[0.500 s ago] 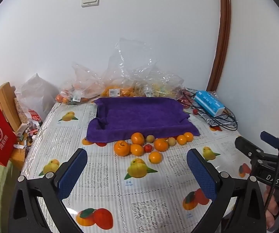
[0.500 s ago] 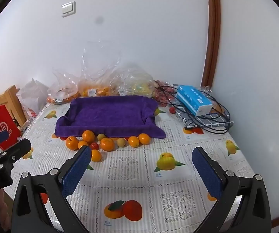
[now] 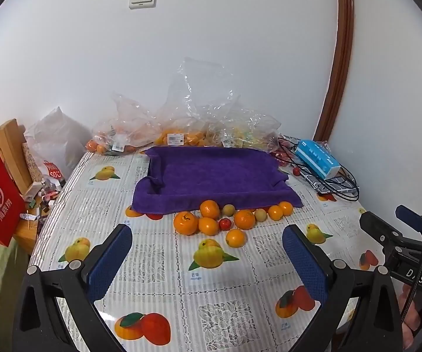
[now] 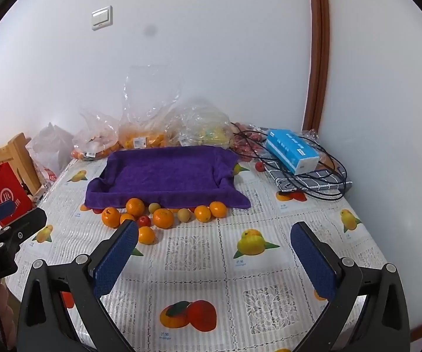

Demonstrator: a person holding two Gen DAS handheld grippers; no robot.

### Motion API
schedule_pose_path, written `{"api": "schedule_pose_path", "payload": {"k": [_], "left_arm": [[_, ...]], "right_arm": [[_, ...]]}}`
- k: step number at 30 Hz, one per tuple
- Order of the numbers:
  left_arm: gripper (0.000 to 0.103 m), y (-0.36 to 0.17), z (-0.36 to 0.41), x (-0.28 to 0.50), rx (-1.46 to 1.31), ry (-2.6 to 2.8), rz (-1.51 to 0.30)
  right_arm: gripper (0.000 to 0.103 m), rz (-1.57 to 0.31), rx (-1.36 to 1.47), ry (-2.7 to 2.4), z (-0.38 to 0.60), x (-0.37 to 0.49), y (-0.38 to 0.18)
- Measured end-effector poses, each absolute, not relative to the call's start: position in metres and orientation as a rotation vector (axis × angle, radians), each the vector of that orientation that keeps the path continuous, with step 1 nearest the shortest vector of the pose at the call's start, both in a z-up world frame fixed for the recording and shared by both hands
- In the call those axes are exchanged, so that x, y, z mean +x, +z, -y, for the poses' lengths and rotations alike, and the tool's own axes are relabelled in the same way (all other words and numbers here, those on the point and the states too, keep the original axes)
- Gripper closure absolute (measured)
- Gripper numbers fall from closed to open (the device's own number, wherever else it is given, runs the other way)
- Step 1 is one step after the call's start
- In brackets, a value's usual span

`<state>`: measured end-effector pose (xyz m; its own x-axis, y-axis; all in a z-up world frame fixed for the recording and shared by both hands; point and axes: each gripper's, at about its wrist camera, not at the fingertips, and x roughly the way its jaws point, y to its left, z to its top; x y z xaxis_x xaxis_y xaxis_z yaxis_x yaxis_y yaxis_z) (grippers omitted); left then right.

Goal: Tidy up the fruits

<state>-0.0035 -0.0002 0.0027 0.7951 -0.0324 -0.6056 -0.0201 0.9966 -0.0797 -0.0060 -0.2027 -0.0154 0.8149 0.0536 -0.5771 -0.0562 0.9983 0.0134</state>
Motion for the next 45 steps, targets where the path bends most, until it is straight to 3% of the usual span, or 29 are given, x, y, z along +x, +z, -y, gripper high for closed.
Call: {"api": "schedule_pose_path", "payload": {"k": [45], "left_arm": [[0.000,0.0102,-0.0024,-0.0073,-0.071,-0.011,-0.639]], "right_arm": [[0.000,-0.606,0.000,0.067,0.1988,-0.0116,-0.0091]]}}
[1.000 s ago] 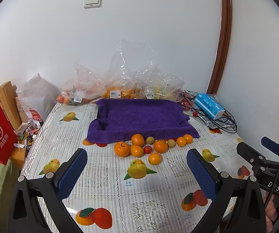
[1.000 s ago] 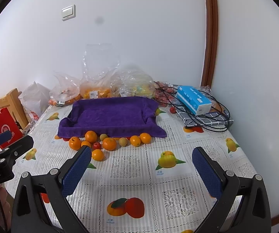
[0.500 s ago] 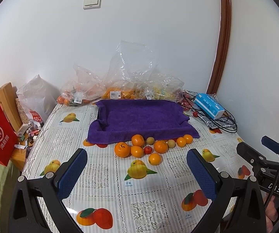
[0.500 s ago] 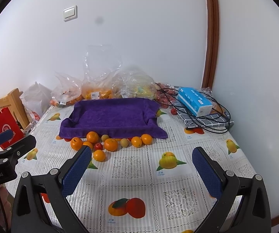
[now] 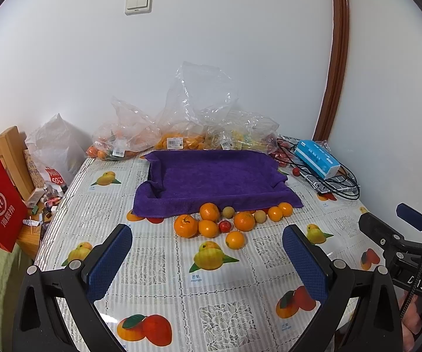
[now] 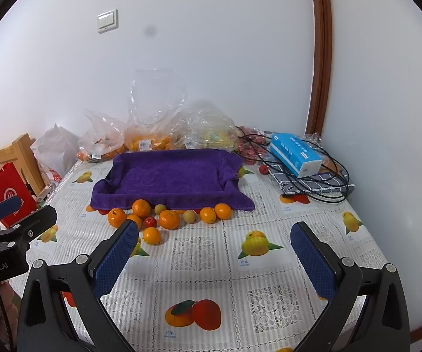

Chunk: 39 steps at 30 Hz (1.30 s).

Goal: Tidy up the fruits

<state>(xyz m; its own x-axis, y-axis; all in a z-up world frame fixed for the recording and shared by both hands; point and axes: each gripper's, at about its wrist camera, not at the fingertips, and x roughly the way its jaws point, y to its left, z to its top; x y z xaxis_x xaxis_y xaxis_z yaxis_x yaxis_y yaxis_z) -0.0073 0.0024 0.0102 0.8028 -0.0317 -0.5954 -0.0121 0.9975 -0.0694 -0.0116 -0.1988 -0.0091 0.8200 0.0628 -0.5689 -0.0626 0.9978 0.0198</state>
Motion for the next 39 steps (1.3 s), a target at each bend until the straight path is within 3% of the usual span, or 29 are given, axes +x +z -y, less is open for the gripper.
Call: {"api": "schedule_pose_path", "payload": {"k": [39], "left_arm": [[0.000,0.0088,-0.0001,-0.0079,-0.067,-0.007,-0.642]], "right_arm": [[0.000,-0.612,0.015,0.073,0.1976,-0.0146,-0.0168]]}}
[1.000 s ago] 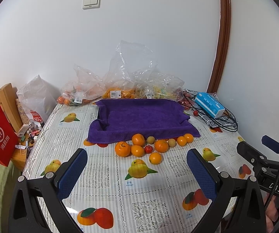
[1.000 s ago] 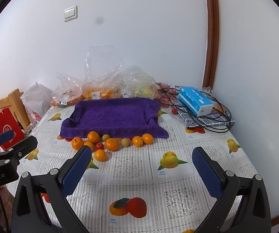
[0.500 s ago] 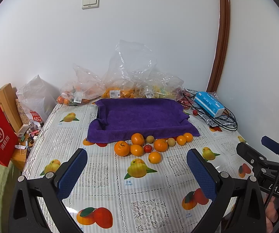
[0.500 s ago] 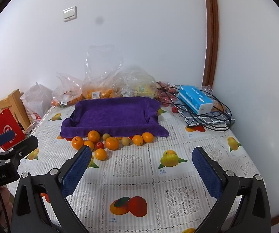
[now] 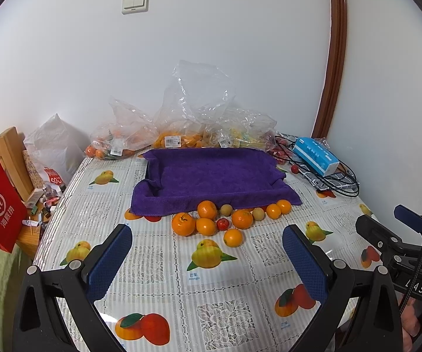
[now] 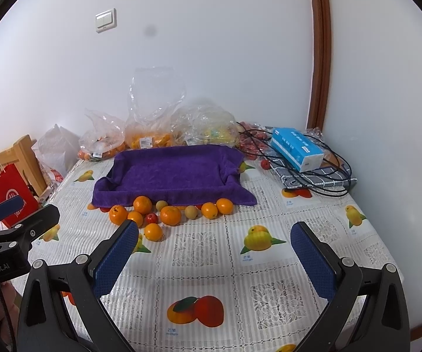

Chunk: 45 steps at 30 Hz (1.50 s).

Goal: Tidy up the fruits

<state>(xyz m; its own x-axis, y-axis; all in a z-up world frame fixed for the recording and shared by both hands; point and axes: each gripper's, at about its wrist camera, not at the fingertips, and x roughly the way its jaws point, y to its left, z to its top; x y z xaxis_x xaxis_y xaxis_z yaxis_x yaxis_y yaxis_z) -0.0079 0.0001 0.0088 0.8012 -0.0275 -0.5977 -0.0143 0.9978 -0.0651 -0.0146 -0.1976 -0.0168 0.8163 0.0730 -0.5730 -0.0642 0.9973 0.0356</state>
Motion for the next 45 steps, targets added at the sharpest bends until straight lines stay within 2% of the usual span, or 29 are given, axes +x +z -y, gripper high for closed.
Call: {"api": "schedule_pose_path", "payload": {"k": [19,45], "left_arm": [[0.000,-0.013,-0.006,0.006,-0.066,0.003,-0.677],[0.001,-0.109,-0.025,0.075,-0.066,-0.001,-0.861]], "right_arm": [[0.000,-0.641,0.043,0.108,0.196,0.002,-0.031],[0.002,-0.757,0.006,0.124,0.199,0.075,-0.117]]}}
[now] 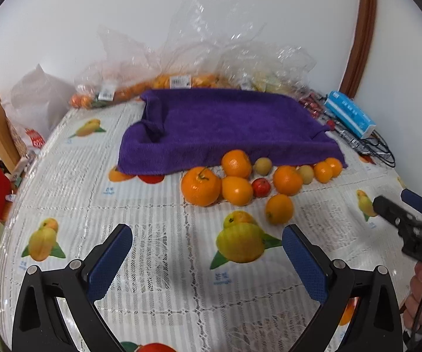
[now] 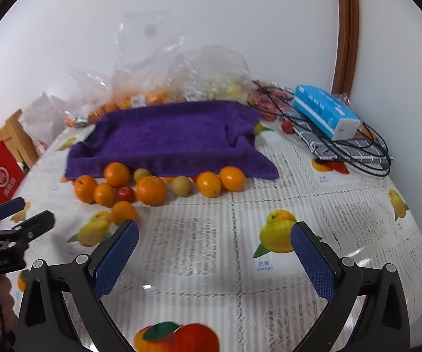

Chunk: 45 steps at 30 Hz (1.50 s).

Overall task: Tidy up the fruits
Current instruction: 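Move both tools down toward the oranges lined up before the purple towel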

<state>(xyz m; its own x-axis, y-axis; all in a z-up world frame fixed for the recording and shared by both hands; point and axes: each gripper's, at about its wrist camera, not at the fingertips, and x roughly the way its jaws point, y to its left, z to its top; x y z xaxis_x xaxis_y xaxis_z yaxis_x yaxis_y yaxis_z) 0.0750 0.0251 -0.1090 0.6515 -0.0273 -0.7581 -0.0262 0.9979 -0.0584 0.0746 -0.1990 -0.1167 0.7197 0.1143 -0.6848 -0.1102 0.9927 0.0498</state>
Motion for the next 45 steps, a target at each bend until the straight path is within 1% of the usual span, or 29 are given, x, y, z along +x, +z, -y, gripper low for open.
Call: {"api": "schedule_pose_path", "payload": {"k": [2,6,10,12,14,19,21,36,37,38,40,43,45], "left_arm": [[0.001,-0.115,-0.030,0.083,-0.081,-0.004,-0.888],[0.004,-0.122,-0.037,0.092,-0.082,0.004,-0.897],[0.005,-0.128,-0.042,0.104,-0.090,-0.003,-0.895],[0.005,-0.129,-0.046,0.109,-0.095,-0.008,-0.888],[0.005,-0.130,-0.047,0.113,-0.091,-0.006,-0.879],[0.005,-0.133,-0.050,0.123,-0.080,-0.010,-0.866],[0.005,-0.134,-0.050,0.127,-0.077,-0.015,-0.858],[0.005,-0.150,-0.056,0.145,-0.130,-0.051,-0.873],[0.005,-0.151,-0.057,0.146,-0.136,-0.052,-0.875],[0.005,-0.151,-0.057,0.146,-0.139,-0.052,-0.877],[0.005,-0.152,-0.058,0.147,-0.145,-0.052,-0.879],[0.006,-0.153,-0.059,0.147,-0.152,-0.054,-0.880],[0.008,-0.154,-0.058,0.147,-0.154,-0.060,-0.879]], "right_arm": [[0.006,-0.766,0.017,0.108,0.202,0.084,-0.122],[0.012,-0.776,0.067,0.114,0.211,0.103,-0.129],[0.029,-0.772,0.058,0.106,0.212,0.120,-0.133],[0.033,-0.772,0.052,0.105,0.213,0.130,-0.135],[0.044,-0.772,0.044,0.107,0.214,0.141,-0.138],[0.052,-0.813,0.018,0.126,0.215,0.162,-0.152],[0.054,-0.825,0.010,0.133,0.216,0.167,-0.157],[0.055,-0.856,-0.059,0.150,0.208,0.198,-0.178],[0.057,-0.864,-0.062,0.155,0.207,0.200,-0.179],[0.063,-0.870,-0.063,0.160,0.206,0.202,-0.180],[0.068,-0.877,-0.069,0.169,0.204,0.203,-0.182],[0.068,-0.872,-0.063,0.174,0.205,0.204,-0.181],[0.068,-0.870,-0.045,0.176,0.208,0.204,-0.181]]}}
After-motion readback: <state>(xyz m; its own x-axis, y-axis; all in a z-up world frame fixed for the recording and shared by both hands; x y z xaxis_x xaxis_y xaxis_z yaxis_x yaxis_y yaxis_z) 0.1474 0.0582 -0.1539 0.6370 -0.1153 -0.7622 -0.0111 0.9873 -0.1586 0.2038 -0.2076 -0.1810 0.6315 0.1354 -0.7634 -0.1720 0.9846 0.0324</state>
